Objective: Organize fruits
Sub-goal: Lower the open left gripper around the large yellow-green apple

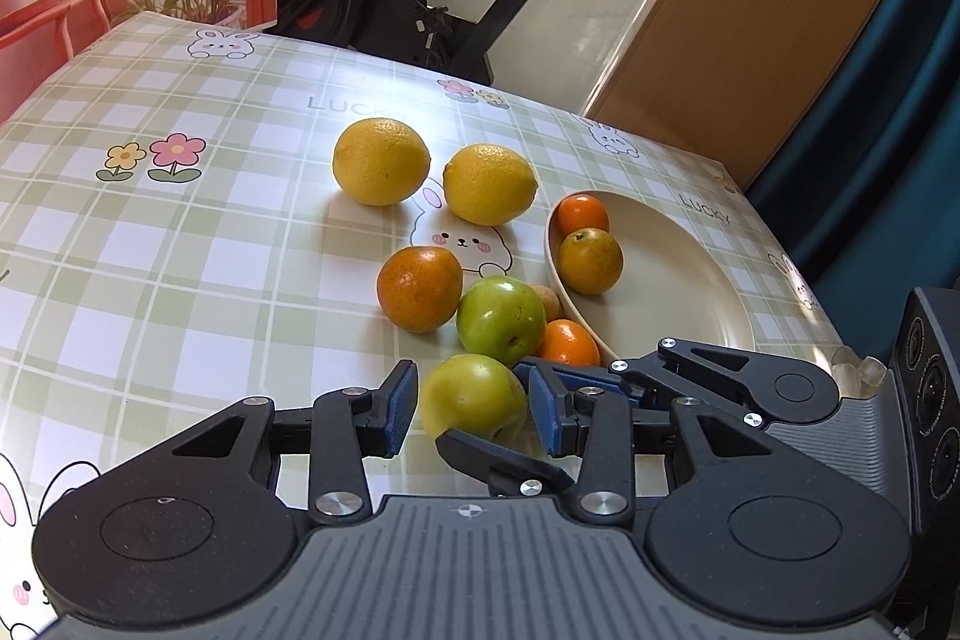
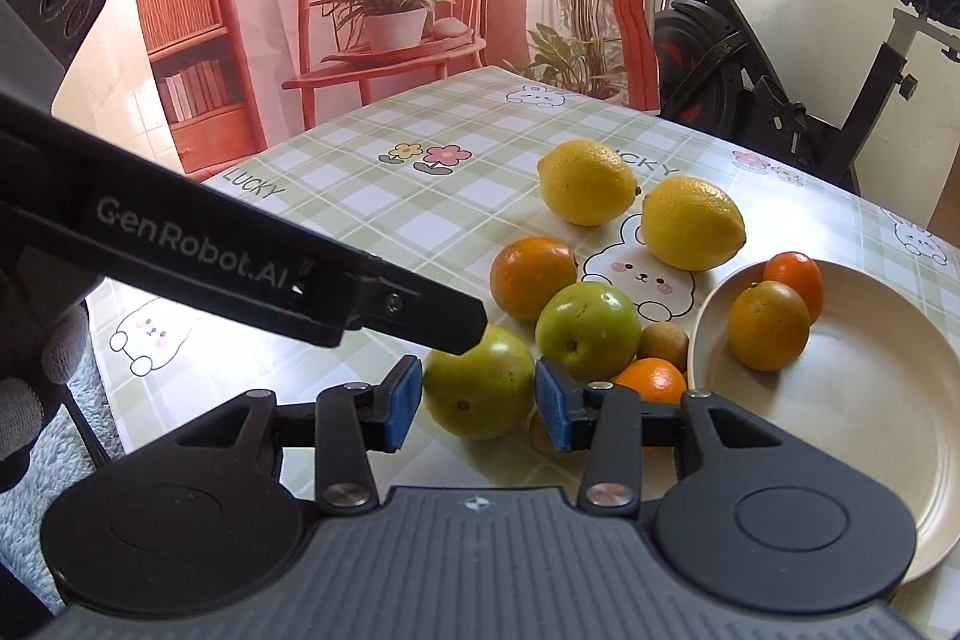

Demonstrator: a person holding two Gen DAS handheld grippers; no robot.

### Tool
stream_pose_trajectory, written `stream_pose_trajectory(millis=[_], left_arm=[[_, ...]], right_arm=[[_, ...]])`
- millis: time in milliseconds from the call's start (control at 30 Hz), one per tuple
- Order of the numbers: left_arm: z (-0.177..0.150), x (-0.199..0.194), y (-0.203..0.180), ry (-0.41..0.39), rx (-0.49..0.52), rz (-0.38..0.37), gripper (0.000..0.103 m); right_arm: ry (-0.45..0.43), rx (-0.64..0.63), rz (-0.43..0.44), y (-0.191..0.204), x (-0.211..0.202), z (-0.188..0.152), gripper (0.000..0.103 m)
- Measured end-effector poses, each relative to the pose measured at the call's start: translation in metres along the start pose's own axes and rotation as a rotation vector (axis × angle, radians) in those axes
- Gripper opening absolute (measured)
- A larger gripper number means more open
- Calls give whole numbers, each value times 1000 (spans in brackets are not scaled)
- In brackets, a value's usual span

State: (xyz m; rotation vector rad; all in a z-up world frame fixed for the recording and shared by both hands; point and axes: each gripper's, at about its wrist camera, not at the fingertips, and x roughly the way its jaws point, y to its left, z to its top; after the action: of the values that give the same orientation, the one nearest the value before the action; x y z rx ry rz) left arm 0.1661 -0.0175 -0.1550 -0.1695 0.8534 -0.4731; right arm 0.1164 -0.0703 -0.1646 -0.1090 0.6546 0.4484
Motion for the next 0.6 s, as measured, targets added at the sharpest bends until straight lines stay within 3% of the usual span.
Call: stream_pose_trajectory(millis=[100, 200, 600], left_arm=[[0, 6, 0, 12, -11, 12, 43], [-1, 7, 2, 12, -39, 11, 54], [-10, 13, 8, 29, -69, 20, 54]], right_arm=[[-1, -11, 3, 1, 5, 1, 50], [0, -4, 9, -2, 8, 2, 50], [35, -21, 36, 5, 20, -1, 51]])
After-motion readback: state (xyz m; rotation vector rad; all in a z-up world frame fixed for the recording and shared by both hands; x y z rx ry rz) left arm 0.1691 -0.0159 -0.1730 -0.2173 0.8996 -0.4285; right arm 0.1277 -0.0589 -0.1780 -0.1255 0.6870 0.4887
